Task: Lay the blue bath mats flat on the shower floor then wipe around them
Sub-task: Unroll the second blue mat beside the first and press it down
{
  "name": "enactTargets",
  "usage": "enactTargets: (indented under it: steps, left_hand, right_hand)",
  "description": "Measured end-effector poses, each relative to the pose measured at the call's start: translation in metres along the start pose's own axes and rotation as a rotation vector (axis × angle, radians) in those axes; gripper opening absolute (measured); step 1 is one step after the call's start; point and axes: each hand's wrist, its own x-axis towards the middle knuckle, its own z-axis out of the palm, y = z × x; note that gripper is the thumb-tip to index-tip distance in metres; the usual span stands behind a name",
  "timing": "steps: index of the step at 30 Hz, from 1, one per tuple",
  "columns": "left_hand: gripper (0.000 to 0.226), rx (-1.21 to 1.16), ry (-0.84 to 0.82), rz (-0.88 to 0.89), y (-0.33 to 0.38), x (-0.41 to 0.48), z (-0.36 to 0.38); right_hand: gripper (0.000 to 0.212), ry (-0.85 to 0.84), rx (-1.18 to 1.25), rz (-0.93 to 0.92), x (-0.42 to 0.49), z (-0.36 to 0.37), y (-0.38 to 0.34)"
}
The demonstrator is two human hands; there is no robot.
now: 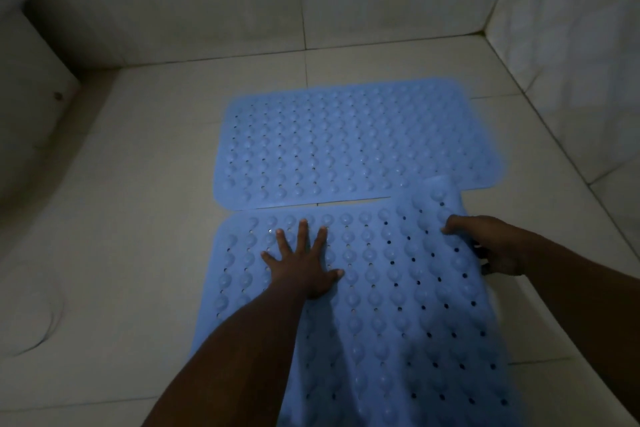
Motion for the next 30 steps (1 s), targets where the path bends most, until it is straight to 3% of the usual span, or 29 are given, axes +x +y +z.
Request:
enactTargets:
  steps: [2,5,7,9,12,13,16,19,21,24,25,30]
  left_hand:
    - [0.102,0.023,-0.007,-0.002,0.0,0.003,-0.002]
    - [0.098,0.075,0.062,0.044,0.003,0.003,-0.009]
    - [0.097,0.076,0.127,0.158,0.01,0.003,-0.01]
    - [0.105,0.091,0.101,0.275,0.021,0.0,-0.006]
    - [0.12,0.136,-0.003,0.302,0.038,-0.003,0.009]
    - [0.122,0.152,-0.015,0.292,0.04,-0.003,0.012]
    - [0.121,0.177,-0.013,0.274,0.039,-0.001,0.011]
    - [0.116,0.203,-0.008,0.272,0.038,0.001,0.008]
    - [0.116,0.21,-0.007,0.261,0.038,0.003,0.006]
    - [0.114,0.201,-0.023,0.246,0.039,0.007,0.0]
    - [0.112,0.199,-0.027,0.246,0.039,0.008,-0.001]
    - [0.111,0.193,-0.028,0.251,0.04,0.008,-0.001]
  right_hand:
    - [0.052,0.05,-0.049,-0.018,0.005,-0.003,0.002]
    - [0.093,0.25,-0.121,-0.099,0.015,-0.004,0.007]
    - [0.108,0.346,-0.162,-0.113,0.015,-0.005,0.009]
    - [0.116,0.342,-0.146,-0.092,0.026,-0.012,0.017]
    - [0.129,0.24,-0.166,-0.063,0.068,-0.023,0.036]
    - [0.123,0.191,-0.164,-0.055,0.057,-0.02,0.028]
    - [0.06,0.096,-0.172,-0.03,0.005,-0.01,-0.001]
    - [0.049,0.086,-0.246,0.002,-0.003,-0.016,-0.006]
    - [0.062,0.127,-0.213,-0.032,0.002,-0.025,-0.003]
    - [0.13,0.272,-0.135,-0.076,0.026,-0.04,0.011]
    - [0.138,0.31,-0.123,-0.061,0.037,-0.043,0.018]
    - [0.136,0.242,-0.158,-0.013,0.105,-0.06,0.055]
